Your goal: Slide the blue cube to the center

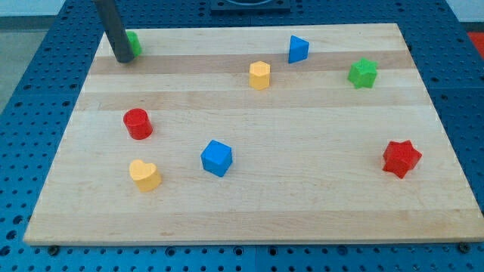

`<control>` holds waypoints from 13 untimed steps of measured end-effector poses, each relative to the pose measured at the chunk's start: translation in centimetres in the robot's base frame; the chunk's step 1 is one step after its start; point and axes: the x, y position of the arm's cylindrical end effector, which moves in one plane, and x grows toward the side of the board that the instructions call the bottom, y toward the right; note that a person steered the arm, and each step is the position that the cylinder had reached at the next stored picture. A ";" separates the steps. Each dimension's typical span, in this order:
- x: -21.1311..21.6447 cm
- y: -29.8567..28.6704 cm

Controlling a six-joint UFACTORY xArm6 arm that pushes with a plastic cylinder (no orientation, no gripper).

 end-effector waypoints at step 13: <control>23.7 21.8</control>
